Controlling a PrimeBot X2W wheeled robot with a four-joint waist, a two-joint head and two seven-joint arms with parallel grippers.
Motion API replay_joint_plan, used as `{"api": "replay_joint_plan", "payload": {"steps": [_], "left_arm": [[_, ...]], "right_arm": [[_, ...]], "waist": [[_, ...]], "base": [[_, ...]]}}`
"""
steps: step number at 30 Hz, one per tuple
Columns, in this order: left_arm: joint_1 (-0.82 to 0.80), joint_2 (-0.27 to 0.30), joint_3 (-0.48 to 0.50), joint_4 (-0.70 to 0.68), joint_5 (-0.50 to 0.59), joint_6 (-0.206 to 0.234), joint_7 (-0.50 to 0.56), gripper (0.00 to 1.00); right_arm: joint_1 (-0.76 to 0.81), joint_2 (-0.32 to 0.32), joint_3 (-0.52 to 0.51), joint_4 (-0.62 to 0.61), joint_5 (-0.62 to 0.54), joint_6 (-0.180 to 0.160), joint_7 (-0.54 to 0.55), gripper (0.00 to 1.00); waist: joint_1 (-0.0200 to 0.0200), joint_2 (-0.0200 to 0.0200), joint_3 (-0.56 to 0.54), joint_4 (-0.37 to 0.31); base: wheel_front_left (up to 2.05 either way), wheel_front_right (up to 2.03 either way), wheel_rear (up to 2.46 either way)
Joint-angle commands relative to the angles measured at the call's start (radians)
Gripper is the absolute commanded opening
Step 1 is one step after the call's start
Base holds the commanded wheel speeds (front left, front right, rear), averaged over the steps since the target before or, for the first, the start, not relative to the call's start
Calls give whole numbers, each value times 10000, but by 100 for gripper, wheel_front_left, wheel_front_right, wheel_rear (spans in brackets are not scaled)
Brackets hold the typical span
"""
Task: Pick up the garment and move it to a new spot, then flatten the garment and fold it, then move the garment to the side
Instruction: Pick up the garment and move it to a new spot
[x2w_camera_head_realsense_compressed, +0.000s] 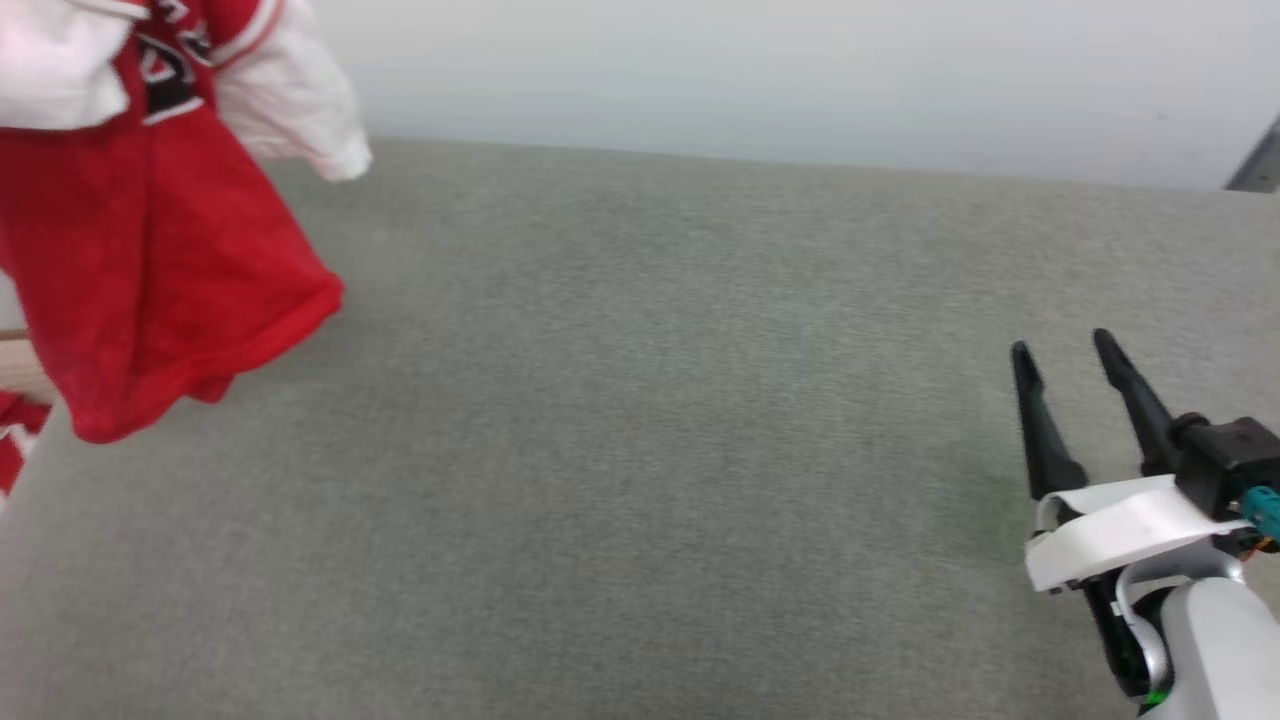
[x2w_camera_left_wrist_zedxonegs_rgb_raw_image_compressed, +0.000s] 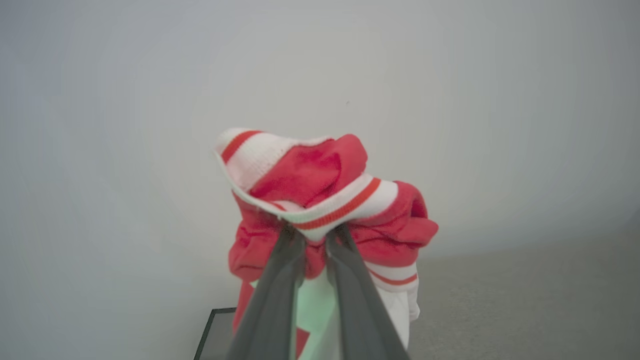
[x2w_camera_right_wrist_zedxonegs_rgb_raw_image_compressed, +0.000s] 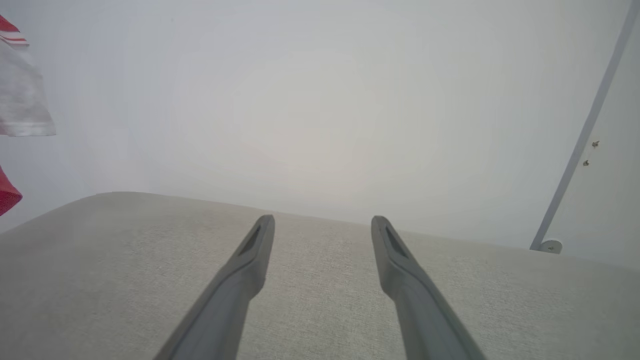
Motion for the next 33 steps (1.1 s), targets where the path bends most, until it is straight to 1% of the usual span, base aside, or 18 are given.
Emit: {"api": "replay_joint_plan", "payload": {"steps": [1, 4, 9, 11, 15, 17, 18, 21, 26, 32, 33], "left_arm": [[151, 14, 47, -462, -120, 187, 182, 0], [277, -20, 41, -1309, -312, 480, 563, 0], [169, -283, -120, -2589, -425, 1005, 1102, 0], [103, -363, -181, -2851, -405, 1080, 1207, 0], [-43, -782, -441, -3628, -416, 1432, 1570, 0], [-70, -934, -586, -3880, -401, 1518, 1706, 0], [-43, -1106, -683, -3978, -421, 1579, 1731, 0], [168, -1401, -981, -4108, -349, 1788, 1863, 0], [910, -1832, -1639, -3973, -337, 1987, 1968, 0], [2141, -2217, -2471, -3233, -390, 2074, 2008, 0], [2329, -2265, -2621, -3066, -358, 2021, 2010, 0]], "right_arm": [[-94, -10, -215, 84, -130, -14, -75, 100], [-162, -11, -619, 185, -222, -14, -104, 100], [-243, 43, -1291, 422, -461, -14, -183, 100], [-280, 81, -1414, 461, -524, -14, -179, 100], [-422, 228, -1717, 673, -668, -14, -262, 100], [-474, 323, -1768, 780, -740, -14, -275, 100], [-503, 372, -1807, 808, -756, -14, -311, 100], [-600, 464, -1886, 911, -758, -14, -370, 100], [-588, 657, -1918, 1035, -733, -14, -434, 100], [-634, 786, -1782, 1121, -716, -14, -456, 100], [-651, 812, -1764, 1098, -704, -14, -456, 100]], "waist": [[0, -1, 10, -357], [0, -1, 94, -695], [0, -1, 328, -1273], [0, -1, 395, -1394], [0, -1, 672, -1876], [0, -1, 809, -2102], [0, -1, 874, -2197], [0, -1, 1071, -2476], [0, -1, 1350, -2717], [0, -1, 1514, -2850], [0, -1, 1525, -2860]], "base": [[0, 0, 0], [0, 0, 0], [0, 0, 0], [0, 0, 0], [0, 0, 0], [0, 0, 0], [0, 0, 0], [0, 0, 0], [0, 0, 0], [0, 0, 0], [0, 0, 0]]}}
